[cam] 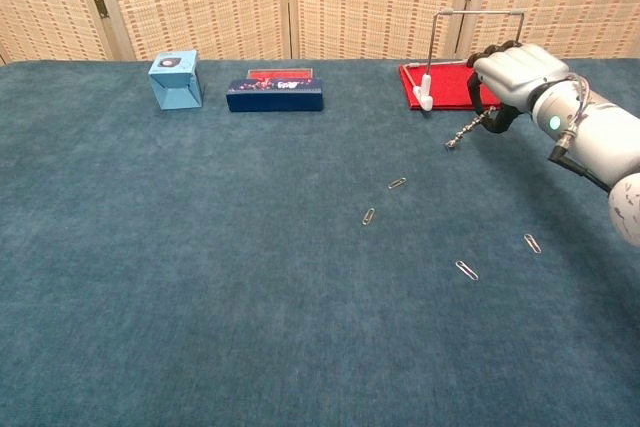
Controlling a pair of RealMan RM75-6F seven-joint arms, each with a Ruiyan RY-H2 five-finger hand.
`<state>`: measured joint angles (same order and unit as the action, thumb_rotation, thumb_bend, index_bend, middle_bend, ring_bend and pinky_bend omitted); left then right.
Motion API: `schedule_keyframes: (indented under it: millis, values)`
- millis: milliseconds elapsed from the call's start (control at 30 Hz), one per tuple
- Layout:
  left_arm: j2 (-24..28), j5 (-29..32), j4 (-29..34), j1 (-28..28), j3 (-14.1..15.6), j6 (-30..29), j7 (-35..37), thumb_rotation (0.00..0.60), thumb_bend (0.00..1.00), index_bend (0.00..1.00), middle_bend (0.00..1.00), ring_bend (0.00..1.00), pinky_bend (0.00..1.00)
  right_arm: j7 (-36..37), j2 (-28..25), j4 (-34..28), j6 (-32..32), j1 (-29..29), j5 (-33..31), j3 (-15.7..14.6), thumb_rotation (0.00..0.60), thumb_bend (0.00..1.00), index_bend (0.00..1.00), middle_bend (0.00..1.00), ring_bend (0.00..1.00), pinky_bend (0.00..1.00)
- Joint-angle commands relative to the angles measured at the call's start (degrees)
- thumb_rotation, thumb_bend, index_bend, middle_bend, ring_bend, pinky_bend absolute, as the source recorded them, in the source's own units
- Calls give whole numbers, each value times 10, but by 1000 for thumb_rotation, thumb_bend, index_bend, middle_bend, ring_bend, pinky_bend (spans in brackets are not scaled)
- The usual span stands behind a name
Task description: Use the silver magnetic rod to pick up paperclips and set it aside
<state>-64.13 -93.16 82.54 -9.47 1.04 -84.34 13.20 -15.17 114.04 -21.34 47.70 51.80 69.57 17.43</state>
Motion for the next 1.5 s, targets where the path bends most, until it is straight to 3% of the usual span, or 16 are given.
schedule_keyframes:
  millis: [33,333,600,933,1500]
  values:
    - [0,1,-1,0,0,0,1,600,343,0,0,0,0,14,-8,-11,16,-5,5,-1,600,407,752,133,26,0]
    - [-4,3,2,0,-1,2,-13,600,344,0,0,0,0,32,-49,-73,65,-38,20,-12,600,408,752,137,28,0]
    - [-5,7,6,-1,-3,3,-19,600,344,0,0,0,0,39,-90,-166,94,-58,32,-20,600,408,752,137,28,0]
    - [-2,-4,7,2,-1,-10,-10,600,344,0,0,0,0,-50,-125,-323,121,-66,38,-31,600,408,752,138,34,0]
    - [5,-5,0,8,-1,-24,17,600,350,0,0,0,0,-116,-84,-315,76,-41,10,-37,600,407,752,138,34,0]
